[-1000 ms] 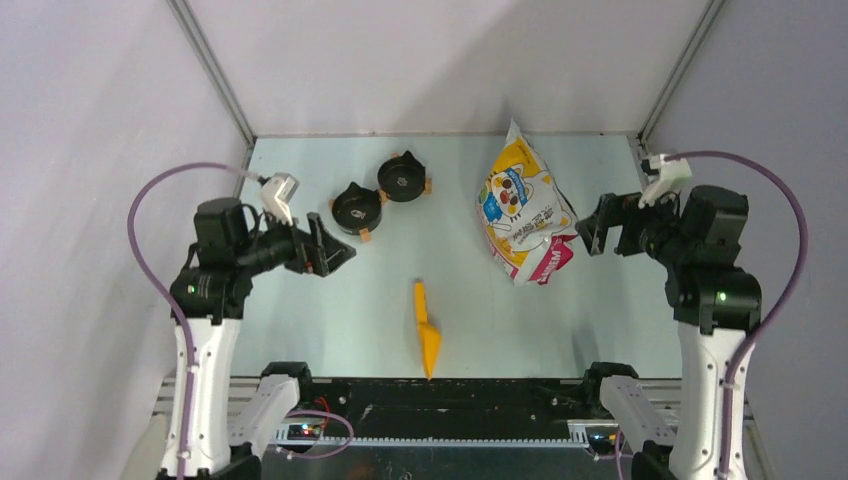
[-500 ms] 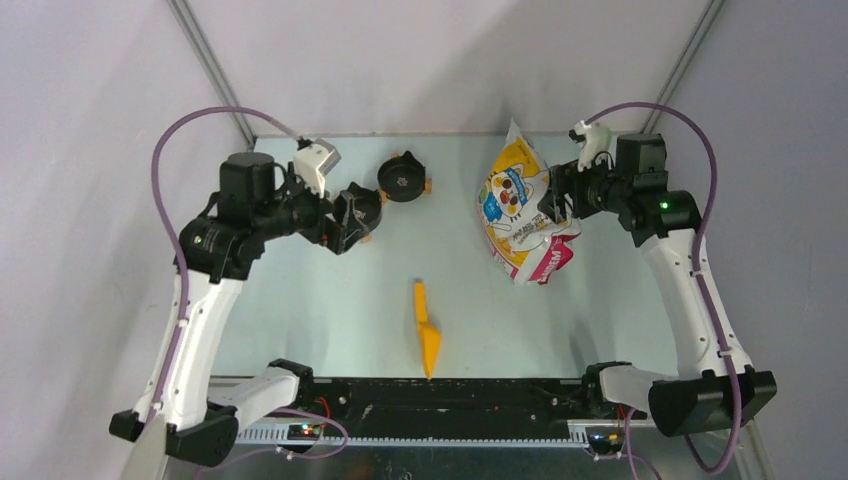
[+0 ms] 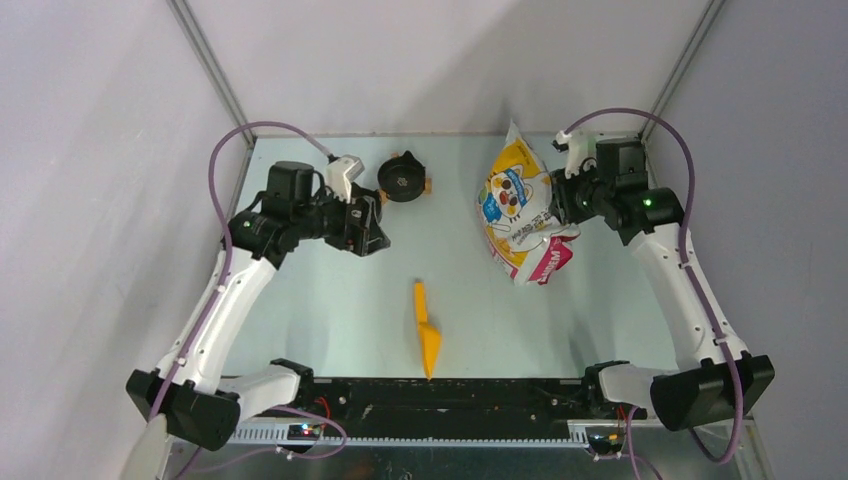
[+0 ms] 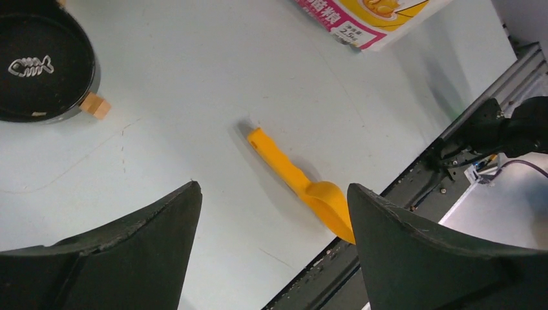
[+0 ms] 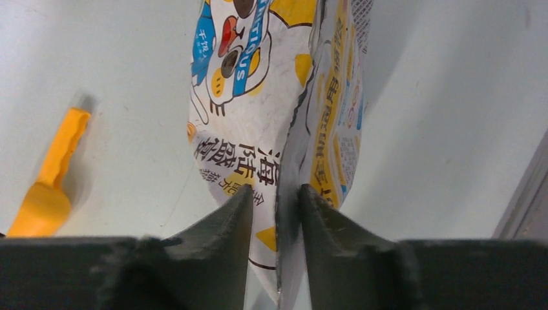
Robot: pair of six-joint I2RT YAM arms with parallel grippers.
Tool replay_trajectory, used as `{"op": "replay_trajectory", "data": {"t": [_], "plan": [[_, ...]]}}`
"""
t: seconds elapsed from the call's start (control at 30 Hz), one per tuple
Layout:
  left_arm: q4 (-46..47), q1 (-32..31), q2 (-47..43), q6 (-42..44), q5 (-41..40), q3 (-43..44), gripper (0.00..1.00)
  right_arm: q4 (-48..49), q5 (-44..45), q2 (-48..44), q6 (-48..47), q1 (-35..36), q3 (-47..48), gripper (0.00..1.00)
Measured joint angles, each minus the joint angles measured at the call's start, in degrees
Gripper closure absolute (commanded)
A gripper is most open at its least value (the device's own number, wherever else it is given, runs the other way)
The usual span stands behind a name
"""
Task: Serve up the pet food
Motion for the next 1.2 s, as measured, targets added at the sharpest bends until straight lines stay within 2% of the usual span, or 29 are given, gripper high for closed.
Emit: {"op": "replay_trajectory", "data": {"t": [0.03,0.07,0.13,0.33,0.6,0.73,0.97,1.0,1.03,1.07,1.1,1.17,1.2], "plan": [[0.15,-0.37,0.5,-0.09,0.2,0.28,0.11,0.0,0.44,0.13,-0.22,0.24,-0.09,0.79],[0.17,-0.76,1.11,-0.11,0.35,0.96,0.11,0.0,0.9,0.24,-0.59,0.55,-0.15,0.94],[0.15,-1.77,3.04,0.02,0.37,4.02,0.11,-0.09,1.57,0.48,-1.44,1.4,-0.2,1.0],[3.74,-3.72,8.41,-0.57,-0.2,14.16,0.11,-1.22,4.04,0.22,-3.5,9.64,-0.13,1.0],[6.21,-5.81,11.47,-3.02,0.42,18.84,0.11,-5.75,1.53,-1.29,0.2,21.84,1.68,1.0],[6.84,-7.93,11.82,-3.56,2.1,19.37,0.15,-9.29,-1.4,-2.56,3.72,21.75,2.84,1.0],[8.35,-12.55,13.97,-3.74,6.12,18.25,0.16,-13.68,-7.69,-0.44,12.0,16.98,6.67,1.0],[8.66,-12.9,14.32,-4.0,6.23,17.79,0.16,-13.81,-8.57,-0.07,12.74,17.05,6.73,0.93],[8.96,-13.22,14.75,-4.26,6.38,17.31,0.16,-13.88,-9.51,0.2,13.35,17.2,6.73,0.73],[9.2,-13.51,15.34,-4.66,6.4,16.92,0.16,-13.97,-10.29,0.42,13.73,17.25,6.73,0.63],[9.33,-13.68,16.13,-5.4,6.38,16.74,0.16,-14.01,-11.8,0.52,14.45,17.07,6.73,0.48],[9.55,-13.79,17.73,-6.78,5.9,16.81,0.15,-12.79,-15.47,0.31,15.28,15.89,6.86,0.37],[9.35,-13.97,18.6,-7.61,4.96,17.18,0.15,-12.2,-17.7,-0.09,15.61,14.97,7.04,0.35]]}}
